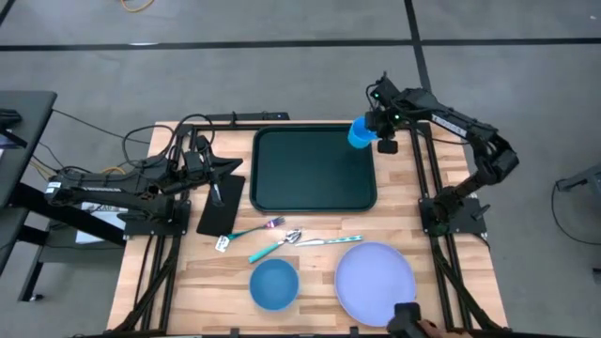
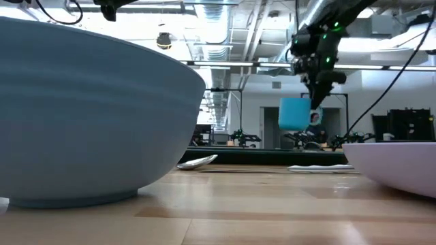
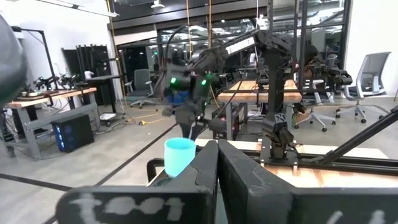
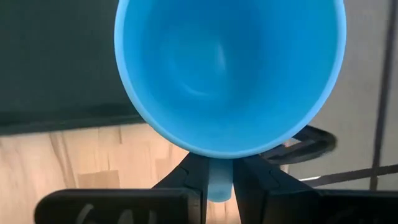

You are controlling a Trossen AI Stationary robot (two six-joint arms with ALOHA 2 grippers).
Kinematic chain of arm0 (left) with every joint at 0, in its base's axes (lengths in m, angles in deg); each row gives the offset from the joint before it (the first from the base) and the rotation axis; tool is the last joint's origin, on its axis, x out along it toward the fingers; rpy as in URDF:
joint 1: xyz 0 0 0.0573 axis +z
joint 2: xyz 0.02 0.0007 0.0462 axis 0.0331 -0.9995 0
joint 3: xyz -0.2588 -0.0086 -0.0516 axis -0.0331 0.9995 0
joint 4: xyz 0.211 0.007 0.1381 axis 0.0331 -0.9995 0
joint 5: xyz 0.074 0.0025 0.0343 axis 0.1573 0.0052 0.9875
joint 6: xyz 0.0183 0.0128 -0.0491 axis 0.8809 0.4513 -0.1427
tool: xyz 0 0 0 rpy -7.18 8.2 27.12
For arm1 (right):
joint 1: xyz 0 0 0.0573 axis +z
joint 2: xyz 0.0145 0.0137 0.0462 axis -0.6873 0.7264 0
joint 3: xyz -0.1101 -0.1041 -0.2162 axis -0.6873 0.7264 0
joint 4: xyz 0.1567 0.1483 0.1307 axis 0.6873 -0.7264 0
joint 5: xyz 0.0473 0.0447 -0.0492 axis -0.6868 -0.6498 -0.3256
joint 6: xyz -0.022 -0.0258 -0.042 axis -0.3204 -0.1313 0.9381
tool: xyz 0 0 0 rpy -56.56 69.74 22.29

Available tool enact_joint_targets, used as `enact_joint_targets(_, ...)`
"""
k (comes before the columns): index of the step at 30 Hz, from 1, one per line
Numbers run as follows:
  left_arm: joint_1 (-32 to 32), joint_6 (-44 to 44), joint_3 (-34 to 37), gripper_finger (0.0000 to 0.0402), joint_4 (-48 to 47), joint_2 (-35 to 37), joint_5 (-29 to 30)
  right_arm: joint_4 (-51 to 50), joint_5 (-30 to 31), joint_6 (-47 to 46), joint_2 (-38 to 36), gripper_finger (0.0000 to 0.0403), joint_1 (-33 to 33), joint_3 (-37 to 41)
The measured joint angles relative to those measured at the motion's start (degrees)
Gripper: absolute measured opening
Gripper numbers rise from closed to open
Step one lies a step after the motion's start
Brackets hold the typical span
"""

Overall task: Set up tray
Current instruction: Put the blue mug on the black serving tray

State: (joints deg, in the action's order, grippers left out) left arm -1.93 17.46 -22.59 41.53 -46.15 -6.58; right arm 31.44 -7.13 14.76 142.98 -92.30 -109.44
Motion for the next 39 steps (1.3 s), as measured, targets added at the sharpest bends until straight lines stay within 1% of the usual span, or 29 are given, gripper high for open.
enact_joint_targets(3,0.00,0.00,0.00,0.0000,-0.02,0.00,0.00,-0.07,-0.09,1.23,4.12,0.0040,0.04,-2.36)
enact_joint_targets(7,0.00,0.73,0.00,0.0000,-0.02,0.00,0.00,-0.53,-0.21,2.43,9.52,0.0040,0.13,-7.94)
enact_joint_targets(12,0.01,1.92,0.00,0.0000,-0.08,0.00,0.00,-6.77,-0.53,2.90,16.84,0.0040,0.09,-16.44)
enact_joint_targets(17,0.00,1.92,0.00,0.0000,-0.28,0.00,-0.01,-12.07,-0.18,3.13,22.09,0.0040,0.52,-20.60)
enact_joint_targets(21,0.00,1.94,0.00,0.0000,-0.65,0.00,0.00,-12.19,-0.12,3.55,23.94,0.0040,0.55,-21.02)
enact_joint_targets(39,0.00,1.95,0.00,0.0000,-0.68,0.00,0.00,-11.76,0.47,3.87,23.75,0.0041,-0.09,-20.97)
